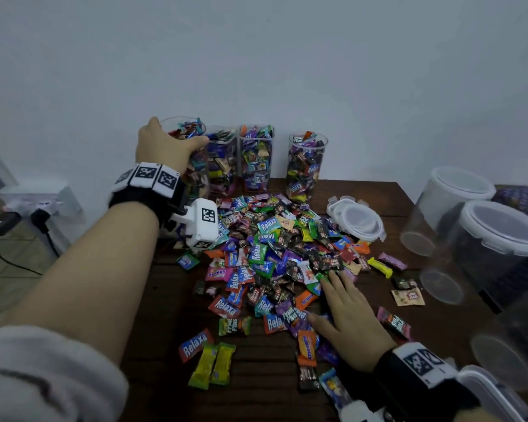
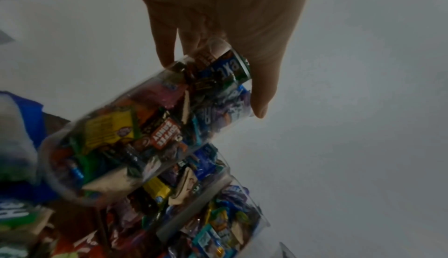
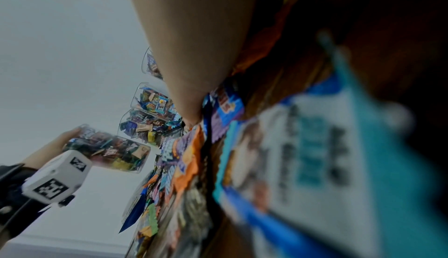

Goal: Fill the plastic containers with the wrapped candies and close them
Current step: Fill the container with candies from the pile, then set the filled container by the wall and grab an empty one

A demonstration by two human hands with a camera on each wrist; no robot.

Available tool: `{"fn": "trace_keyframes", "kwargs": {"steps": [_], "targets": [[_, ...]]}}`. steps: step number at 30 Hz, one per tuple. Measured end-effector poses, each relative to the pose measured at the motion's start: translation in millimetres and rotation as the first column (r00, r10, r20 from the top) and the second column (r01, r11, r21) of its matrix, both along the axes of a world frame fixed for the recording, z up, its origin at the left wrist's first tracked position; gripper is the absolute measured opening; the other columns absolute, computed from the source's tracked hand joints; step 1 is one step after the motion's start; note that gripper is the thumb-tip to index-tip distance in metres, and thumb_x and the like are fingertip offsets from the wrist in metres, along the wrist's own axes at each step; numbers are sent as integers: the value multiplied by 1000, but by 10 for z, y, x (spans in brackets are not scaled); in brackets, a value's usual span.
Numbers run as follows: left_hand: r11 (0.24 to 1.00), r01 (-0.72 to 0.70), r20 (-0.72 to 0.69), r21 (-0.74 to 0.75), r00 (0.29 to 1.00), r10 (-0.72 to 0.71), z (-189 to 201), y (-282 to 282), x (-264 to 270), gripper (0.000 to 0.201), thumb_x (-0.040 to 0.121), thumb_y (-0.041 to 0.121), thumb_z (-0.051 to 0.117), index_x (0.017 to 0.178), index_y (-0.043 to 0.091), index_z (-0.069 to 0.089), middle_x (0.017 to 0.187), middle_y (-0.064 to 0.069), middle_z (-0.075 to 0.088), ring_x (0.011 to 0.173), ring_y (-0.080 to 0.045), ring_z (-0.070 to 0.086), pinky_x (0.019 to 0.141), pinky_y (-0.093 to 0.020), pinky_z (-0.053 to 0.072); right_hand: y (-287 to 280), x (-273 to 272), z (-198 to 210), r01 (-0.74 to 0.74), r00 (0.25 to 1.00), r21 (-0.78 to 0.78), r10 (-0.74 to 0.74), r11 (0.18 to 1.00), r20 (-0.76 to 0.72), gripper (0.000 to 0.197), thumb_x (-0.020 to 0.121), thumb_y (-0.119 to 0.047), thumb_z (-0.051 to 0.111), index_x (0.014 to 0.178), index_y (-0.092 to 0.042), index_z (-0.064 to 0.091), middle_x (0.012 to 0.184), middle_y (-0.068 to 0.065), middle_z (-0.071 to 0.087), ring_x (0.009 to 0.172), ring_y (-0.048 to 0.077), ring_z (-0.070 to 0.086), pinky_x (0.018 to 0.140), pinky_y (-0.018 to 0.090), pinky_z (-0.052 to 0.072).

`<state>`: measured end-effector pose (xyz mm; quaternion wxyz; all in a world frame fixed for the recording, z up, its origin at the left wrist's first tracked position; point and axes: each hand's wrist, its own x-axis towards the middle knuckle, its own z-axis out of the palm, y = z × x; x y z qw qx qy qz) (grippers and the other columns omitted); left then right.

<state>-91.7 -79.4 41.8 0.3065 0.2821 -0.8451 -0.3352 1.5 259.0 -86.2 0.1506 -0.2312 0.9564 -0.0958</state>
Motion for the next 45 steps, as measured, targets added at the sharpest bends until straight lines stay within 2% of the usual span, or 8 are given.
{"fn": "trace_keyframes", "kwargs": {"steps": [8,18,24,27,31,35,41,45], "targets": [[991,-85,-10,104,996,86,-183,-162,-390,108,72,52,74,150,7,15,154,-11,22,139,-27,31,110,-39,31,-31,-3,58,-12,998,35,10,999,56,133,36,-88,-32,150,-23,-8,151,-11,-26,130,3,-33,114,28,-9],[981,-77,133,179,990,54,-285,-341,-509,114,75,51,73,151,4,1,155,-19,17,141,-32,24,113,-42,27,-59,-9,103,-18,992,63,10,998,125,134,30,-88,-35,147,-24,-20,138,-13,-39,128,5,-38,110,25,-15],[998,-65,143,15,988,63,-247,-247,-440,113,75,53,71,152,9,1,159,-11,11,146,-24,12,116,-54,8,-66,2,108,-17,995,63,11,998,103,135,31,-87,-35,149,-24,-14,138,-13,-36,129,5,-35,113,29,-11],[995,-31,126,-93,991,43,-150,-50,-396,105,79,51,67,152,9,3,159,-8,10,147,-20,9,115,-53,0,-71,-1,91,-12,996,49,8,999,85,136,33,-87,-35,150,-24,-10,150,-10,-28,129,4,-33,116,32,-8],[975,107,79,-194,992,-93,23,365,-373,89,84,49,61,151,12,15,159,-6,14,146,-21,14,117,-50,3,-50,6,73,-13,998,33,11,999,65,135,34,-87,-32,150,-23,-9,156,-4,-23,129,5,-32,116,33,-8],[921,288,64,-263,958,-281,134,918,-365,80,86,46,60,150,14,22,157,-5,20,144,-20,19,118,-48,10,-38,9,79,-9,998,-9,10,1000,69,118,48,-80,-15,151,-22,-8,156,-4,-21,128,4,-30,116,34,-7],[791,588,84,-170,808,-583,82,1758,-384,83,82,45,67,148,15,27,153,-4,29,140,-19,29,114,-36,23,-22,-13,40,-7,998,-51,10,999,60,118,48,-79,-12,151,-23,-5,157,-3,-19,133,6,-29,117,35,-6],[687,726,145,-47,685,-714,-24,2186,-460,89,80,44,70,149,14,23,155,-4,27,141,-17,26,113,-30,21,-13,-12,29,-8,998,-56,12,998,61,116,53,-83,-5,151,-23,-4,158,-3,-15,139,10,-24,117,36,-6]]}}
